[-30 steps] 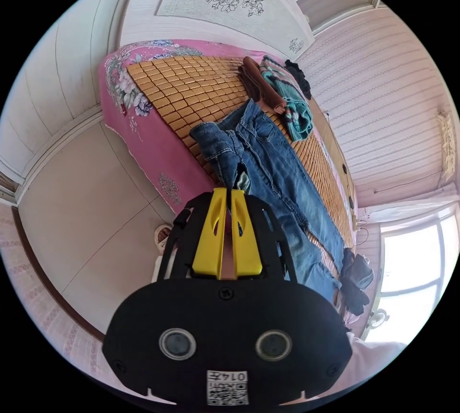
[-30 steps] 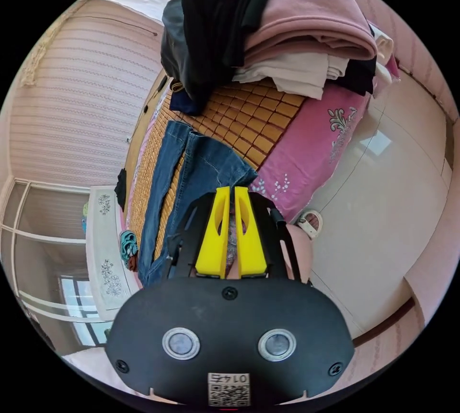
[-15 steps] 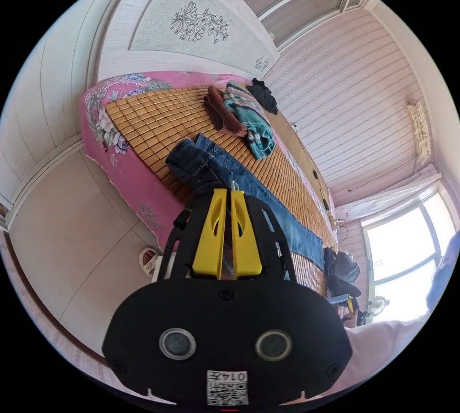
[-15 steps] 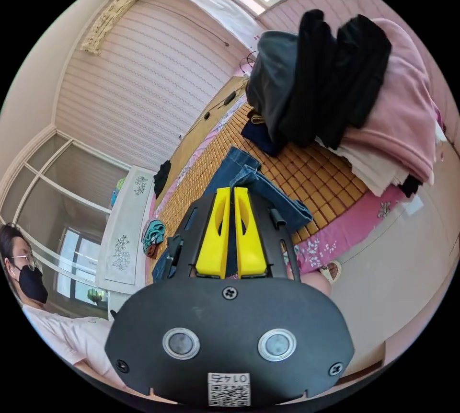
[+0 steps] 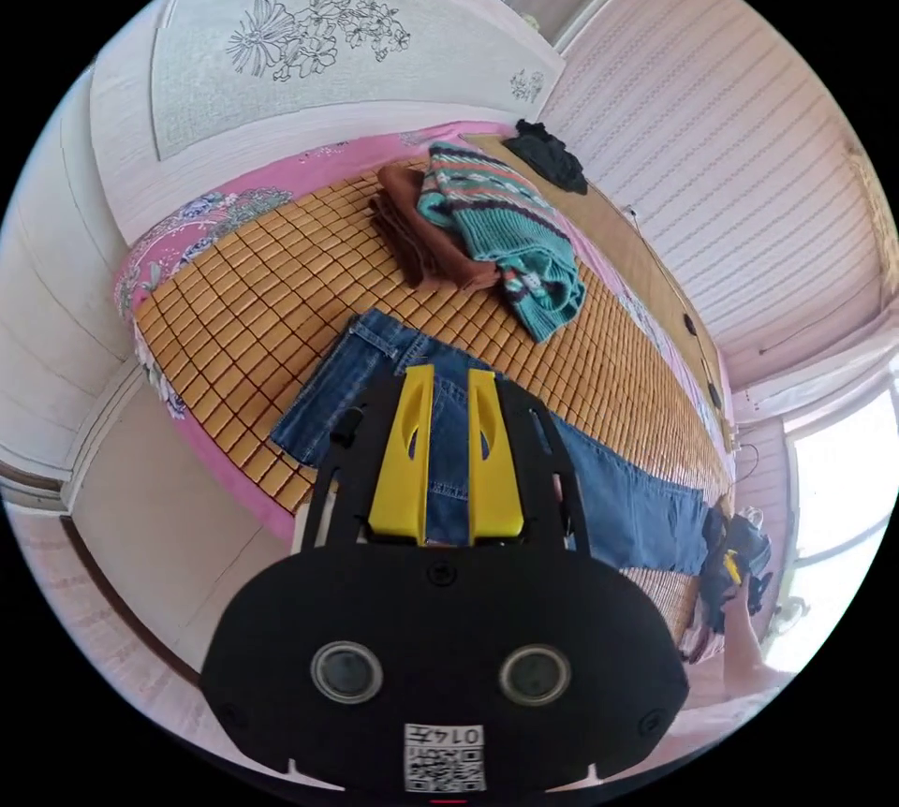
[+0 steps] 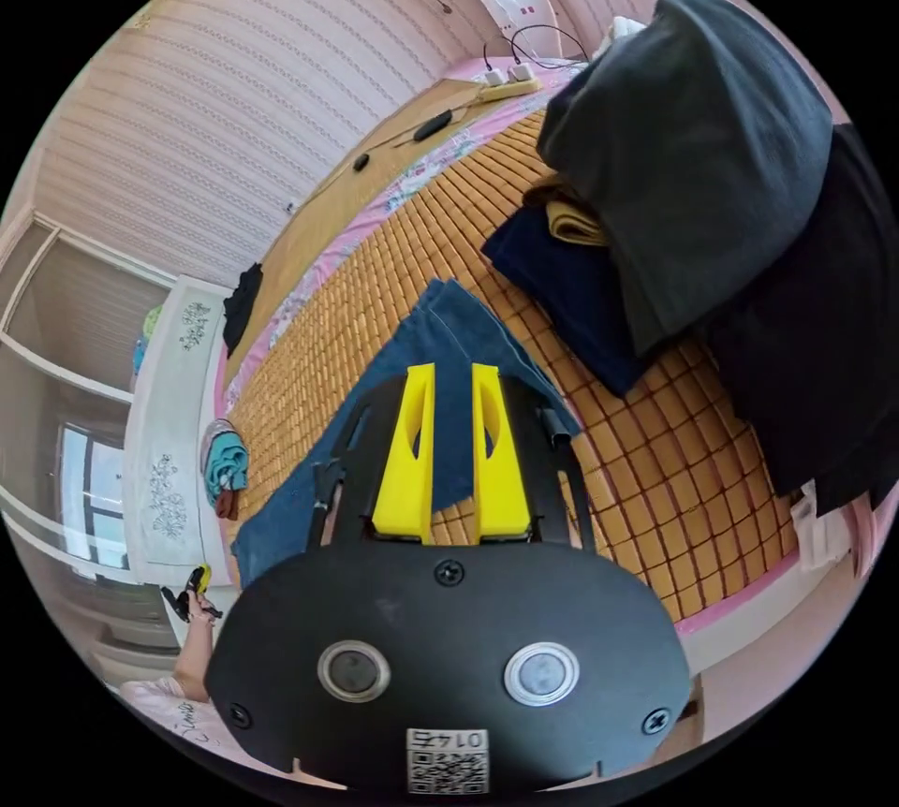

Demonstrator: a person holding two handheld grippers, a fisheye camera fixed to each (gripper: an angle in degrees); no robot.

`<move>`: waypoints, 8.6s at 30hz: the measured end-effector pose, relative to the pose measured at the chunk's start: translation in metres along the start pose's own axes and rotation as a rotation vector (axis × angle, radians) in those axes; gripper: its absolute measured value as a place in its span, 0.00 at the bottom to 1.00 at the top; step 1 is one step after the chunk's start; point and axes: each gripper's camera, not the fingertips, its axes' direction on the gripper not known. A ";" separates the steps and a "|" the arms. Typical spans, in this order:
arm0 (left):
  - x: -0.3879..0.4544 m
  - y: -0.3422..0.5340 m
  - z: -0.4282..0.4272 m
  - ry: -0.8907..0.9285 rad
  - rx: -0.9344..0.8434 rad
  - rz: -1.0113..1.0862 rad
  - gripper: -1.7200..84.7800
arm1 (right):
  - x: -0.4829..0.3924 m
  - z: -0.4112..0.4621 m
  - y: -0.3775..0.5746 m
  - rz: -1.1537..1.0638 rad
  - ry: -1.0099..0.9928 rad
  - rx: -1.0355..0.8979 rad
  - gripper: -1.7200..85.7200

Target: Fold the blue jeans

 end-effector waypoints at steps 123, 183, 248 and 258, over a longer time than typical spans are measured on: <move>0.637 0.414 0.520 -0.083 -0.440 1.583 0.01 | 0.045 -0.027 0.027 -0.346 0.144 -0.025 0.04; -0.064 0.038 0.063 -0.035 -0.068 0.320 0.14 | -0.686 0.503 0.356 -1.511 -0.043 -0.611 0.12; 0.280 0.314 0.245 -0.009 -0.437 1.287 0.01 | -0.739 0.680 0.327 -1.376 0.453 -0.759 0.01; 0.290 0.344 0.284 0.092 -0.493 1.239 0.01 | -0.694 0.670 0.271 -1.317 0.491 -0.974 0.01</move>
